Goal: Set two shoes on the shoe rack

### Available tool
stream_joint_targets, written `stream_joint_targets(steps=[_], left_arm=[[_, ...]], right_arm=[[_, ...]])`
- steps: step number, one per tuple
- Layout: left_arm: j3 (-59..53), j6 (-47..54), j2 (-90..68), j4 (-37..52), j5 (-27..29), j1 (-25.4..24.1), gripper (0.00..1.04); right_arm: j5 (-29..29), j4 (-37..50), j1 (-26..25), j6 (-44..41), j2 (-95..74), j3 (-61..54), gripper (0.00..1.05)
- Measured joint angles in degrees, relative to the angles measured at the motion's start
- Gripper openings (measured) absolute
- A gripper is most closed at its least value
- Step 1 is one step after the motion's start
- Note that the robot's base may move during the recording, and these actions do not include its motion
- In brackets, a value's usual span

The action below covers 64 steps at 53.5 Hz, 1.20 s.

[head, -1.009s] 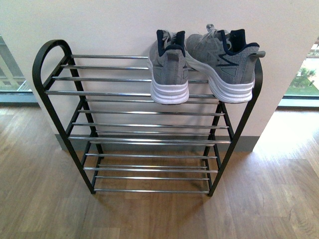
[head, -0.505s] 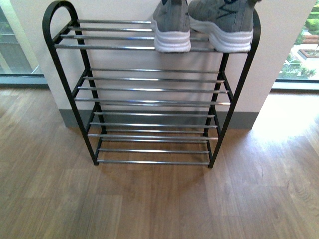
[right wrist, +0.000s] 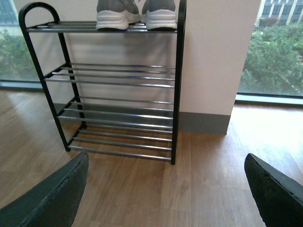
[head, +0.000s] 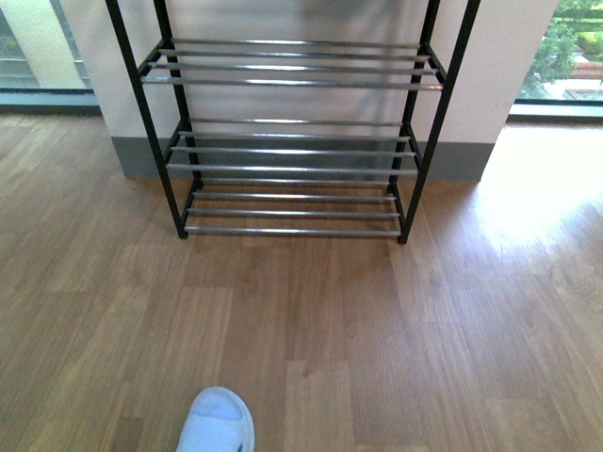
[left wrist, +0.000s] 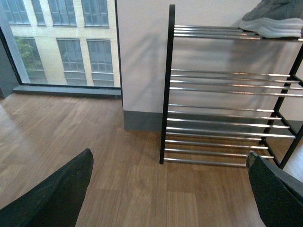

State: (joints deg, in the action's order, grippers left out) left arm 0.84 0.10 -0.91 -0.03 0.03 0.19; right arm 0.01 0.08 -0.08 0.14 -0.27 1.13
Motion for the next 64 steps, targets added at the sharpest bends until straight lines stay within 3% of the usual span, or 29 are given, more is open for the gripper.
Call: stream_joint_targets(steps=[64], left_arm=[[0.00, 0.02, 0.00, 0.00, -0.02, 0.00, 0.95]], right_arm=[[-0.09, -0.04, 0.02, 0.02, -0.02, 0.00, 0.95]])
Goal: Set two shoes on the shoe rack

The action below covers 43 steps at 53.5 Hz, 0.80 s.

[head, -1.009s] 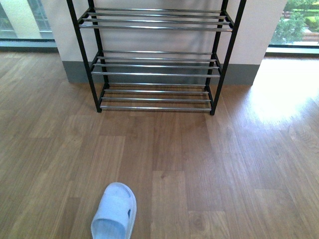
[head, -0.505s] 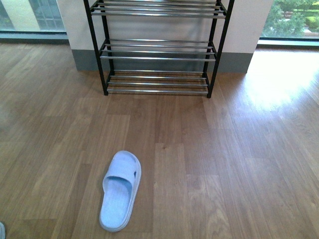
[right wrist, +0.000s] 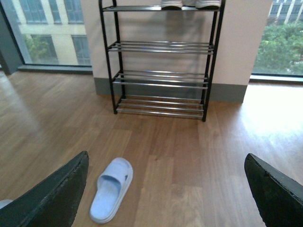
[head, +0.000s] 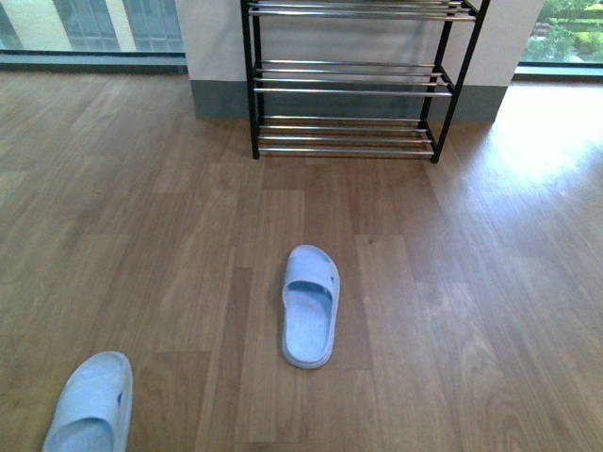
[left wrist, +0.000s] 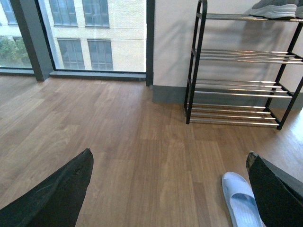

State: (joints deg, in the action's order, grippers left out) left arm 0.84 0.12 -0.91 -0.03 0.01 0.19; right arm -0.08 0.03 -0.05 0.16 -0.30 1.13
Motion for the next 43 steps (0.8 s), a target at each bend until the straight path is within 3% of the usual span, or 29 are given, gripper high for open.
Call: stream_joint_targets(steps=[43], left_arm=[[0.00, 0.00, 0.00, 0.00, -0.02, 0.00, 0.95]], right_arm=[[0.24, -0.07, 0.00, 0.00, 0.04, 0.00, 0.95]])
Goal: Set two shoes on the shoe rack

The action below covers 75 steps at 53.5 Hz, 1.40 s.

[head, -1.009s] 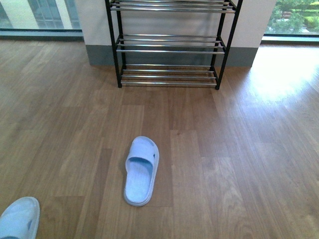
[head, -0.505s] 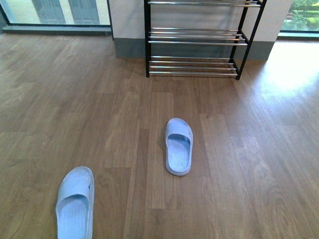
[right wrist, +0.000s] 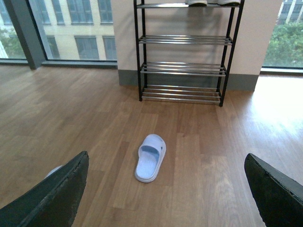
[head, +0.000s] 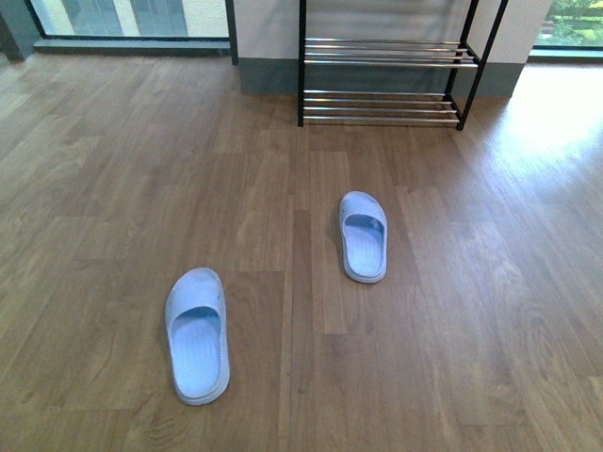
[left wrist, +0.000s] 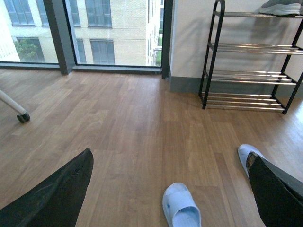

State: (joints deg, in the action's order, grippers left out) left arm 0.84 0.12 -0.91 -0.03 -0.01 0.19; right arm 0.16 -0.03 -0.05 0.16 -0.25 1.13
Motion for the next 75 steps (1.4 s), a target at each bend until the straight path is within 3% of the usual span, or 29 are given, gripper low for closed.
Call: stream_joint_targets(steps=[75], left_arm=[[0.00, 0.00, 0.00, 0.00, 0.09, 0.00, 0.95]], right_arm=[[-0.20, 0.00, 0.00, -0.02, 0.02, 0.00, 0.95]])
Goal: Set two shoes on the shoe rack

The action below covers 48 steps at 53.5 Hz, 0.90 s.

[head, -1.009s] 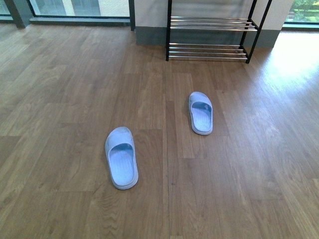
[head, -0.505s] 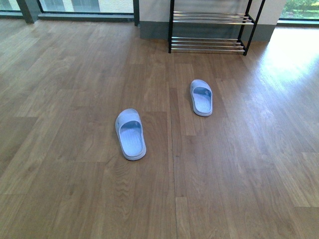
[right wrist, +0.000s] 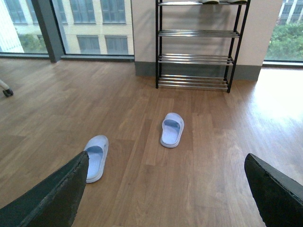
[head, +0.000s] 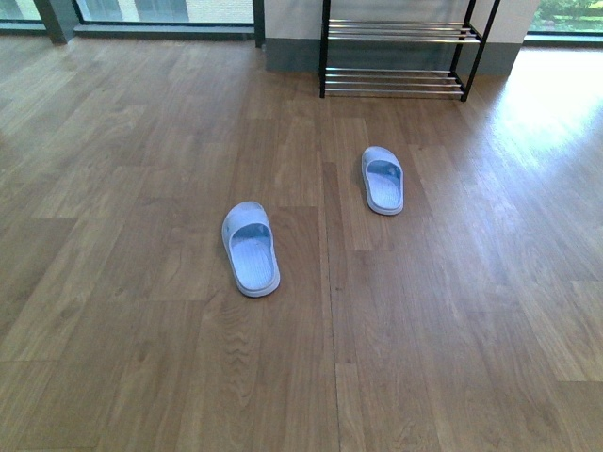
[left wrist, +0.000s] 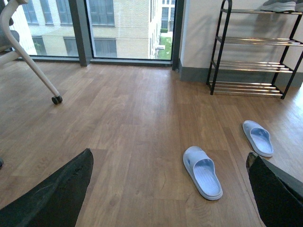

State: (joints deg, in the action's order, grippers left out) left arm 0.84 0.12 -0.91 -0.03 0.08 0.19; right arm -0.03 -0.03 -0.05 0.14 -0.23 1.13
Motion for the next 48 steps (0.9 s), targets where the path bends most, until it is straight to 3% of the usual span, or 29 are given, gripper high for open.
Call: stream_joint_targets(steps=[48], left_arm=[[0.00, 0.00, 0.00, 0.00, -0.02, 0.00, 0.95]], right_arm=[[0.02, 0.02, 0.00, 0.00, 0.07, 0.00, 0.95]])
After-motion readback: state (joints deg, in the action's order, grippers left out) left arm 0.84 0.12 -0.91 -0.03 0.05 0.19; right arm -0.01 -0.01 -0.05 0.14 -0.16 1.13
